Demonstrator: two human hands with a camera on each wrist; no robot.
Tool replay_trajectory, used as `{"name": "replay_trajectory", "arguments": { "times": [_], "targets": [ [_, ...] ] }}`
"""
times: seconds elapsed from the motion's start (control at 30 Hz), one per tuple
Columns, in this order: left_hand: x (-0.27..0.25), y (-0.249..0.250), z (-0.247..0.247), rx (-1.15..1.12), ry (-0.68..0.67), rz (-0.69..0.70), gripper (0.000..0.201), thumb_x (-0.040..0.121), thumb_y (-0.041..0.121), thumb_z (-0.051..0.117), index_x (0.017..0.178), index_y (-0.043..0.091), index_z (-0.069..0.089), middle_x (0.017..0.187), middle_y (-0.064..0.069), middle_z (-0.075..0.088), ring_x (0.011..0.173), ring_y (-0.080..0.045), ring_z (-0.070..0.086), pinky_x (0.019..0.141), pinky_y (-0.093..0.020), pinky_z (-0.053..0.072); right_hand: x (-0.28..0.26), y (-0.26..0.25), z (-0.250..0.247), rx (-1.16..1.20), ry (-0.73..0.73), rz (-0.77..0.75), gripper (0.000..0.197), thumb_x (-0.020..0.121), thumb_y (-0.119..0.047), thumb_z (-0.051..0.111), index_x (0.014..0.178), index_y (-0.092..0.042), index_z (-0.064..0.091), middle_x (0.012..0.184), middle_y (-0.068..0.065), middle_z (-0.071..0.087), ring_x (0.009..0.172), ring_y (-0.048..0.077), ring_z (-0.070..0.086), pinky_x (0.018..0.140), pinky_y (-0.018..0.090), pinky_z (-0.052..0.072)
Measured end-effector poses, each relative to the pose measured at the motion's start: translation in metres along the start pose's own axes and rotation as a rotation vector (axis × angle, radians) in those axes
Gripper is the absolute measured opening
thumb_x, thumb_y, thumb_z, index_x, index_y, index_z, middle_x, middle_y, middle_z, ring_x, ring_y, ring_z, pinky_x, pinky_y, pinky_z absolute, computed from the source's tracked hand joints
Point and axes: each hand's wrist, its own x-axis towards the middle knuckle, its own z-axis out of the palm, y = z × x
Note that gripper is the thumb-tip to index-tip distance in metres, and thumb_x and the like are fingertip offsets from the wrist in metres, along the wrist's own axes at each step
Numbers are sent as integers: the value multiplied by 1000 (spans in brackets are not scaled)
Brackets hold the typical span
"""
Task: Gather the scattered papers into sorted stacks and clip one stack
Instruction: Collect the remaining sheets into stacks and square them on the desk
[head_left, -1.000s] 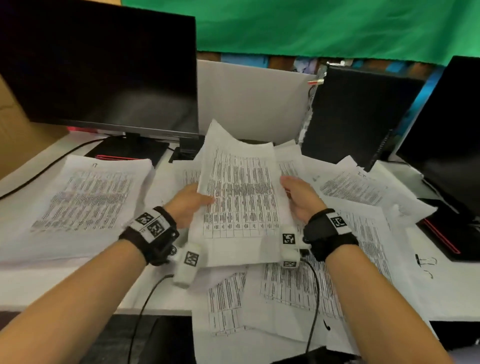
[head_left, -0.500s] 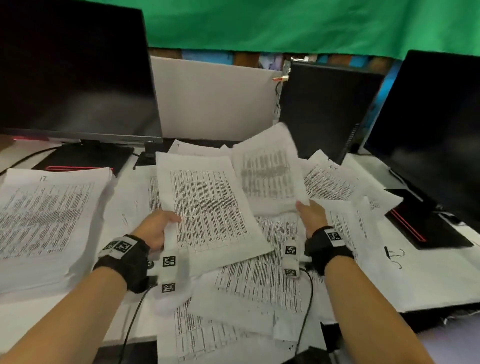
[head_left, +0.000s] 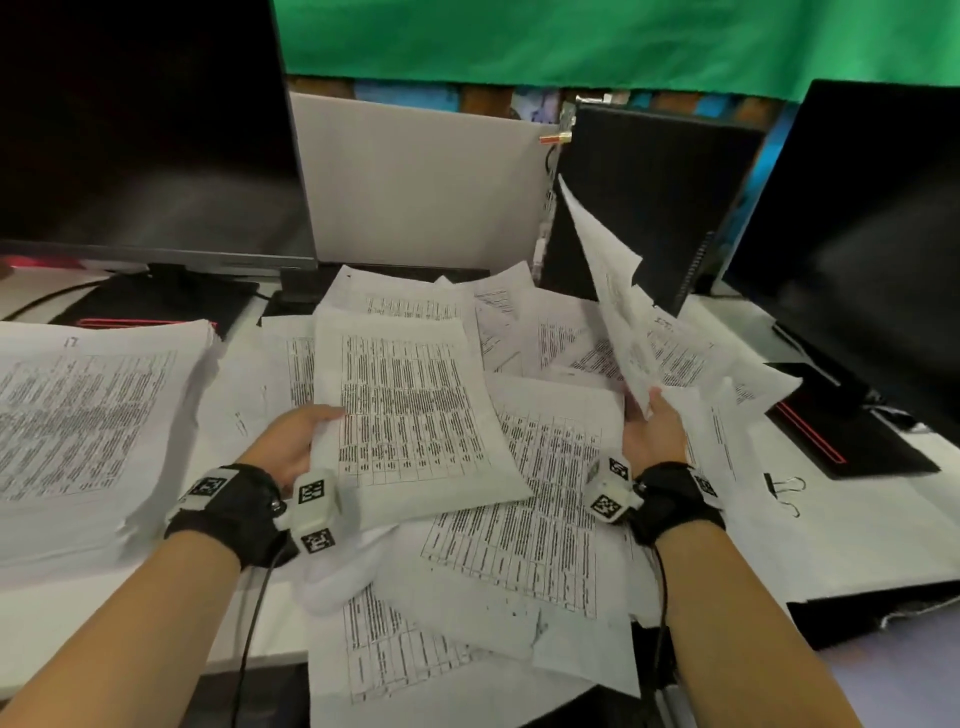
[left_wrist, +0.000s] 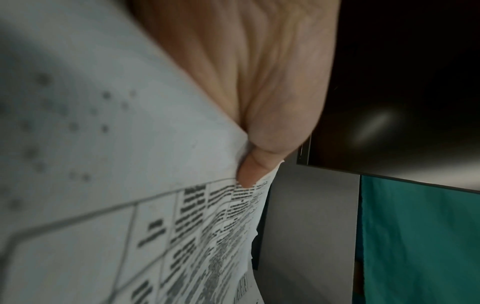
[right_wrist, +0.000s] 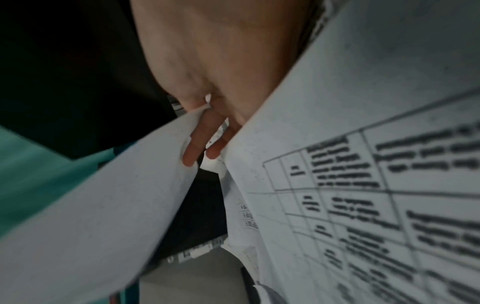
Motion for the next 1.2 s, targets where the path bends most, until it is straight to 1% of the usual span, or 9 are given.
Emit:
{"name": "replay_trajectory", "arguments": {
  "times": [0.1,0.17,0.37,0.53,0.7,0.9,1.03,1.13,1.2],
  "targets": [
    [-4,1,2,-117,29,3,52,98,19,49,143,1,31,127,-11,57,93,-32,63,64,-41,56,-11,-14,5,-115,-25,-179,23,102,-24,49,123,-22,57,130,10,60,97,5,65,88,24,50],
    [-9,4,5,-161,12,22,49,101,17,42,145,2,27,116,-10,57,91,-30,60,73,-44,50,-22,-34,16,-246,-46,-258,31,99,-23,49,127,-14,57,123,8,63,105,21,62,93,38,51],
    [-6,1,2,-141,51,-22,48,100,31,44,141,6,40,129,-18,59,109,-34,61,73,-42,52,-82,-39,53,-168,-521,34,34,103,-15,46,136,-10,49,128,8,63,111,24,62,82,38,56],
    [-11,3,8,-172,43,21,55,101,45,32,137,6,46,130,-17,57,122,-34,53,97,-47,43,-112,-6,74,-519,-594,104,36,100,-7,44,136,-1,47,131,21,58,97,24,61,67,30,57],
    [-12,-1,2,-153,-80,40,75,80,77,40,133,25,54,130,-14,60,119,-34,57,106,-54,37,-124,-17,73,-736,-833,126,33,100,-27,51,125,-5,55,122,10,65,109,25,63,99,45,52],
    [-18,0,4,-203,-118,150,38,95,24,37,95,13,74,100,-11,71,81,-24,71,71,-35,56,-87,-54,15,-1015,-270,-22,65,95,-42,57,139,2,38,137,15,49,128,33,48,101,41,45],
    [-16,-3,1,-43,-41,178,39,91,-9,41,128,4,44,117,-20,58,81,-24,66,56,-29,58,-79,-35,-6,-982,-471,160,40,83,-18,76,115,-1,60,109,11,70,101,29,67,86,41,58],
    [-27,-1,10,10,-45,215,40,99,-3,36,138,3,38,127,-15,56,89,-18,63,75,-30,53,-86,-36,-2,-940,-498,113,30,87,-8,69,116,-6,64,117,16,69,105,31,67,93,44,55],
    [-35,-1,15,2,-17,253,38,101,7,38,139,6,39,121,-10,58,85,-9,64,86,-29,42,-85,-54,0,-948,-223,-175,35,95,-15,58,127,-1,58,128,19,62,116,35,59,97,41,49]
  ]
}}
